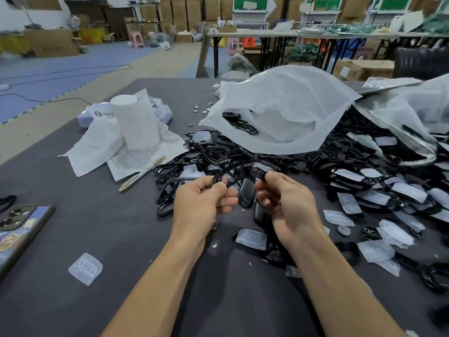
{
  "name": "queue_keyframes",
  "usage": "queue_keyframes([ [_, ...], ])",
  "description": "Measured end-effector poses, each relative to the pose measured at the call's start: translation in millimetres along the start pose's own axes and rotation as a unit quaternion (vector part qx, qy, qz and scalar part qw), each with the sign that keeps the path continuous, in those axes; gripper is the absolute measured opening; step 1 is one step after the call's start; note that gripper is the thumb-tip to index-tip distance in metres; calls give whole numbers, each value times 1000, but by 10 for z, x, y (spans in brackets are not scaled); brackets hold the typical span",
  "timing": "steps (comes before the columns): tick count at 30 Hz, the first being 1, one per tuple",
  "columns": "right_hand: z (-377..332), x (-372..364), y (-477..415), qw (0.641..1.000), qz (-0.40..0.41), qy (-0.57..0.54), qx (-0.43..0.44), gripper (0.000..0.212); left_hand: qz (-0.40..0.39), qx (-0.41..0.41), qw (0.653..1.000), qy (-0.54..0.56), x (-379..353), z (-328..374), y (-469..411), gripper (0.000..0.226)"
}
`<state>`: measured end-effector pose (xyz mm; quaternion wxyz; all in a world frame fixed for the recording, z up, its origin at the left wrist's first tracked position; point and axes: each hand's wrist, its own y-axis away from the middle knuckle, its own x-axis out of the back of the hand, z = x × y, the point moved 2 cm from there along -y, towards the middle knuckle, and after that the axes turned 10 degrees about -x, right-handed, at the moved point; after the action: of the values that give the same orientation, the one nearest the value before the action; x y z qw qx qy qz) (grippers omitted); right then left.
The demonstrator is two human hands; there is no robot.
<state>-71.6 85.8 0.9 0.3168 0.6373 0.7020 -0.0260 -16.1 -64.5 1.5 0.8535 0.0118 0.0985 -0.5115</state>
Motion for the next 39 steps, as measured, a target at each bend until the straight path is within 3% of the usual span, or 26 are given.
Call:
queue_keyframes([
  [8,78,-106,-14,984,-12,149,94,25,-117,31,992,-28,-169,-70,76,24],
  [11,74,-100,-14,982,-15,142,122,29,-119,-1,991,-64,-141,-60,75,7],
  [13,50,-68,-22,978,-7,153,141,27,-125,-18,987,-103,-110,-30,65,24],
  [15,17,-26,-37,969,7,181,165,23,-104,-14,987,-120,-76,-10,52,35],
  [18,-25,-9,-25,950,-6,244,196,21,-101,-33,989,-99,-61,5,49,19],
  [20,-24,-25,-11,944,-16,268,194,21,-117,-32,990,-78,-57,-7,60,32],
  [24,12,-29,-3,970,54,172,165,20,-71,-1,997,-26,-47,-42,61,40],
  [27,64,-84,29,982,64,104,147,18,-26,-6,999,-35,-89,-80,17,29],
  [31,131,-129,88,964,100,186,164,9,-21,-26,998,-57,-135,-125,32,10],
  [35,148,-156,157,940,131,233,209,16,-40,-33,998,-28,-142,-112,82,26],
  [39,165,-169,161,947,131,223,191,17,-38,-49,998,-32,-137,-98,95,41],
])
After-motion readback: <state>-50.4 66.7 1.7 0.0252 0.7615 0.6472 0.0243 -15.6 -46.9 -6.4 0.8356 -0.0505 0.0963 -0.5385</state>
